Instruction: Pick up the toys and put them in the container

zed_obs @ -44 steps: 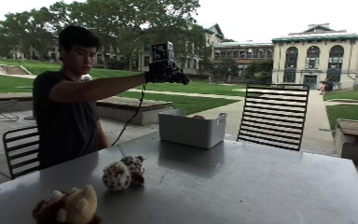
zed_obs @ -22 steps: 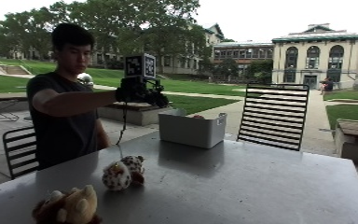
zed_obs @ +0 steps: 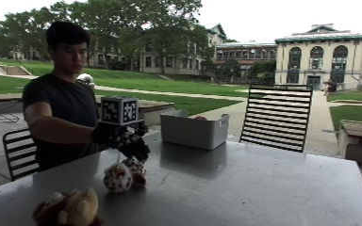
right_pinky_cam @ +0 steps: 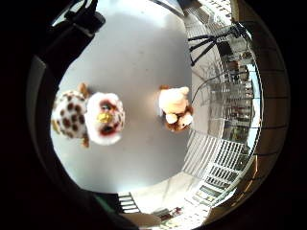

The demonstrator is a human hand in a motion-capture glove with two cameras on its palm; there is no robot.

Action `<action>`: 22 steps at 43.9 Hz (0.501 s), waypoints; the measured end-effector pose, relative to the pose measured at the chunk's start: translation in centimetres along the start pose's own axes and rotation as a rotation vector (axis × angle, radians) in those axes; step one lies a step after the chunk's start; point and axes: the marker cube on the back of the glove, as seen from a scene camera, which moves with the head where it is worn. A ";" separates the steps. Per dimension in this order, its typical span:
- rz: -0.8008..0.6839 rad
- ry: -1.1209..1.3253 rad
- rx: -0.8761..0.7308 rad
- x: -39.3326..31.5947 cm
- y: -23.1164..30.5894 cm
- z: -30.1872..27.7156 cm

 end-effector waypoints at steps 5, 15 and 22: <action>0.009 -0.006 0.000 1.4 0.2 2.4; 0.001 -0.047 -0.028 3.0 0.6 6.4; 0.017 -0.025 -0.040 3.2 0.9 8.4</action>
